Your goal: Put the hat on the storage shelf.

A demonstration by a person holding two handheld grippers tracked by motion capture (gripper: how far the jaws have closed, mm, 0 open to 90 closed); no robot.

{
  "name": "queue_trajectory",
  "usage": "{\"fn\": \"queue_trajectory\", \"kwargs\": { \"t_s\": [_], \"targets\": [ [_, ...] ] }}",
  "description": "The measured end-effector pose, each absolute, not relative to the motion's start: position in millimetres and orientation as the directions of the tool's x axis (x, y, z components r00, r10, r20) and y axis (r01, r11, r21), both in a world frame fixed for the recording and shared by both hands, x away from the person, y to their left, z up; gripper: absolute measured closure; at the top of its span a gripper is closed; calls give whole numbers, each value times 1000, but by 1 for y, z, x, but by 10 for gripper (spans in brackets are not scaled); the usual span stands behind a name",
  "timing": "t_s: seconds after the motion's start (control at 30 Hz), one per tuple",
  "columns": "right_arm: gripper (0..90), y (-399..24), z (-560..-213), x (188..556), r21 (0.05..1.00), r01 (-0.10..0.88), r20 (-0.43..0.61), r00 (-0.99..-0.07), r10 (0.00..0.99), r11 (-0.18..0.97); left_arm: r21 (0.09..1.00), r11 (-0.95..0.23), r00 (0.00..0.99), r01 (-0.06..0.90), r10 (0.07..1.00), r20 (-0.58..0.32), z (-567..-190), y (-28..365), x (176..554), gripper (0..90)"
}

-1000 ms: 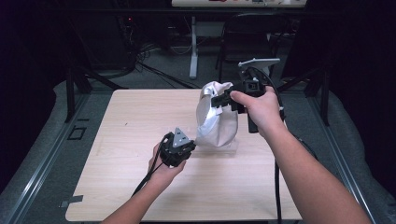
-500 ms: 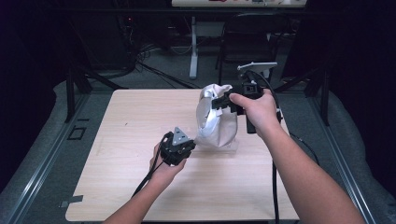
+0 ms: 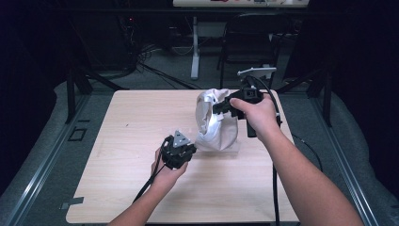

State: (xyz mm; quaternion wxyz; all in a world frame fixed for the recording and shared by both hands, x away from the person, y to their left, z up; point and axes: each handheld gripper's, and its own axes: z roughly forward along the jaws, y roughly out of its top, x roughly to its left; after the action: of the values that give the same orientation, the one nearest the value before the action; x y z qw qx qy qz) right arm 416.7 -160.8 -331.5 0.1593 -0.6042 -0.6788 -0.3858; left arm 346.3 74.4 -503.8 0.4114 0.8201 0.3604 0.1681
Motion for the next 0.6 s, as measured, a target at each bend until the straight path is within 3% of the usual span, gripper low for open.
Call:
{"fn": "queue_trajectory", "kwargs": {
  "t_s": [0.23,0.4,0.6],
  "targets": [
    [817,-159,-332,417,323,946,683,-218,697,-20,799,-415,689,436,725,1,-506,76,343,826],
    [817,-159,-332,417,332,943,680,-224,698,-20,817,-451,717,360,694,67,-503,74,332,672],
    [816,-158,-332,417,336,942,675,-232,700,-12,816,-478,709,324,694,125,-500,65,334,640]
  ]
}}
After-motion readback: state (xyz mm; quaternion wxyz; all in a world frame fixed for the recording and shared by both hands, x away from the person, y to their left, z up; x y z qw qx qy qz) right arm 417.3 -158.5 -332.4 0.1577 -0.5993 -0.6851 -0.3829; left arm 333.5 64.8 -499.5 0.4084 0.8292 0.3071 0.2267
